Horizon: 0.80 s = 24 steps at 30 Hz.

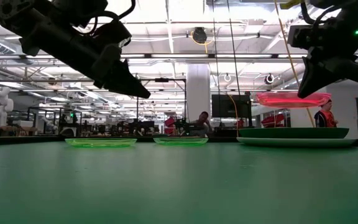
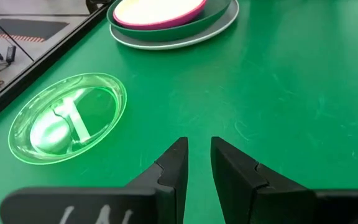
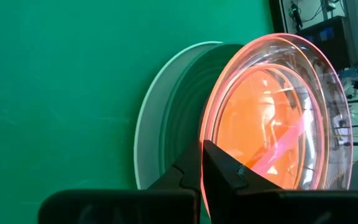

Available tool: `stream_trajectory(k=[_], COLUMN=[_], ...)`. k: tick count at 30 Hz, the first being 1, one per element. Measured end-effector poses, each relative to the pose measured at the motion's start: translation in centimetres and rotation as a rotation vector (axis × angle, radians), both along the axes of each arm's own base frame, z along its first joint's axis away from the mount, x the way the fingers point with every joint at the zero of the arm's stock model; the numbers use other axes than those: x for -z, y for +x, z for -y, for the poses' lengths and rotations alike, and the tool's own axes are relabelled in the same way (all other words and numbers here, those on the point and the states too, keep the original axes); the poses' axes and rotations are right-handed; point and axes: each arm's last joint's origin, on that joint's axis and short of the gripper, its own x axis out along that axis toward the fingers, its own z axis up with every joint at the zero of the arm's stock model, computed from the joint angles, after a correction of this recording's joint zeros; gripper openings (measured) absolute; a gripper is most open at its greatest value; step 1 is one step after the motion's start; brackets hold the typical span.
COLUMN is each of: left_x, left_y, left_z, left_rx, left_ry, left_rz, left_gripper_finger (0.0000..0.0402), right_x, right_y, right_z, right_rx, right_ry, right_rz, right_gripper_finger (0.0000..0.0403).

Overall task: Stack plastic plates
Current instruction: Stack the orange plate on top of the white plate

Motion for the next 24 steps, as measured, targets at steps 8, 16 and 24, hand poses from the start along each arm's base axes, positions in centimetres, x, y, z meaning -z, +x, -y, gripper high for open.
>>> stream_trajectory(k=[8, 16, 24], left_x=[0.0, 0.0, 0.0], left_y=[-0.1, -0.2, -0.2], left_z=[0.4, 1.2, 1.3], left_rx=[0.005, 0.032, 0.039], left_ry=[-0.019, -0.022, -0.018], left_rz=[0.004, 0.005, 0.004], left_gripper_finger=[0.0076, 0.0076, 0.0076], right_x=[0.0, 0.1, 0.8], right_y=[0.1, 0.6, 1.6], right_z=[0.6, 2.4, 4.5], right_rx=[0.04, 0.123, 0.12], right_ry=[-0.003, 0.025, 0.083], right_rz=[0.004, -0.009, -0.001], right_gripper_finger=[0.0, 0.0, 0.0])
